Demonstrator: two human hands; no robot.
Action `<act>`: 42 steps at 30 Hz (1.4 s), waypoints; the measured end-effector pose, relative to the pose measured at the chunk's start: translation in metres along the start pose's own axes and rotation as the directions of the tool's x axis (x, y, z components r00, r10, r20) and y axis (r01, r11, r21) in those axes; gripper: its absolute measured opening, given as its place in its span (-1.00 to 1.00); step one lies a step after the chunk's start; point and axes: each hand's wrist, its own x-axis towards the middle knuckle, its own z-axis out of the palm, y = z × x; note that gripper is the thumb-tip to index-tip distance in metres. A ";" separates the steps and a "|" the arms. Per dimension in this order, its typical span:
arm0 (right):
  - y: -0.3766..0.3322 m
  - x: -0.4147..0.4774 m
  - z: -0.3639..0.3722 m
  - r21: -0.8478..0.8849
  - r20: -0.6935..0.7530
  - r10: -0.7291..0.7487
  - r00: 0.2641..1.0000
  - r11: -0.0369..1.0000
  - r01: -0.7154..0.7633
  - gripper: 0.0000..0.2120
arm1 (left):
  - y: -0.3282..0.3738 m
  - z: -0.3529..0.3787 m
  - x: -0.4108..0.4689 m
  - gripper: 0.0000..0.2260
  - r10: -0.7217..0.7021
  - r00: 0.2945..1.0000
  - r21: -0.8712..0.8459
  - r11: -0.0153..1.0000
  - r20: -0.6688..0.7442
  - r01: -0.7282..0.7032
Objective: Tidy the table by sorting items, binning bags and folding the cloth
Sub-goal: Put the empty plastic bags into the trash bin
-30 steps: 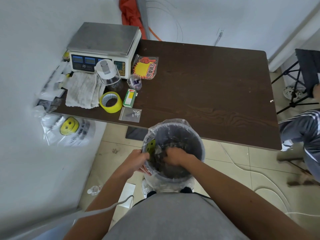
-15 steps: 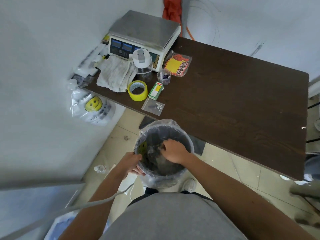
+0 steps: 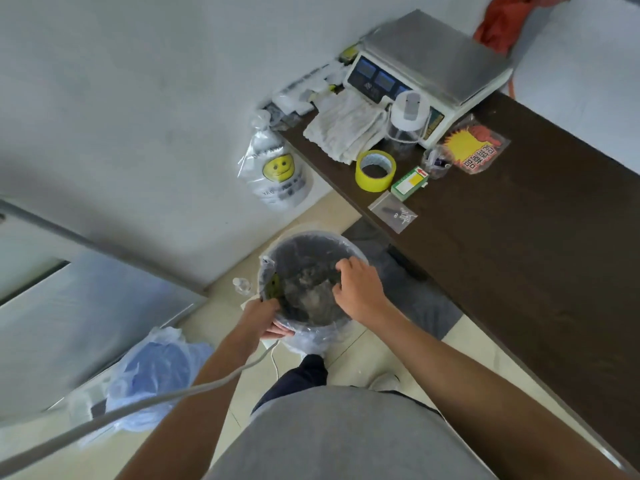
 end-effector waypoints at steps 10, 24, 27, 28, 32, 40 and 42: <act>-0.028 0.022 0.009 0.288 0.158 0.219 0.963 0.923 -0.257 -0.42 | -0.027 -0.027 0.008 -0.78 -0.126 0.981 -0.291 0.954 -0.147 0.079; -0.041 0.097 0.061 0.391 0.447 0.309 0.840 0.776 -0.494 -0.79 | -0.020 -0.057 0.074 -0.91 -0.123 0.988 -0.395 0.915 -0.090 0.078; -0.041 0.124 0.078 0.380 0.435 0.346 0.832 0.767 -0.517 -0.81 | -0.013 -0.066 0.109 -0.91 -0.126 0.990 -0.396 0.914 -0.060 0.092; -0.040 0.134 0.085 0.374 0.433 0.358 0.827 0.763 -0.526 -0.80 | -0.011 -0.068 0.122 -0.87 -0.129 0.990 -0.387 0.917 -0.049 0.100; -0.030 0.171 0.119 0.350 0.446 0.407 0.797 0.741 -0.573 -0.73 | -0.011 -0.074 0.172 -0.77 -0.158 0.987 -0.369 0.918 0.000 0.147; 0.005 0.224 0.210 0.294 0.492 0.478 0.728 0.696 -0.655 -0.77 | -0.040 -0.055 0.286 -0.70 -0.203 0.979 -0.360 0.912 0.023 0.198; 0.017 0.231 0.232 0.271 0.514 0.487 0.706 0.689 -0.672 -0.77 | -0.048 -0.049 0.311 -0.67 -0.228 0.973 -0.365 0.903 0.034 0.224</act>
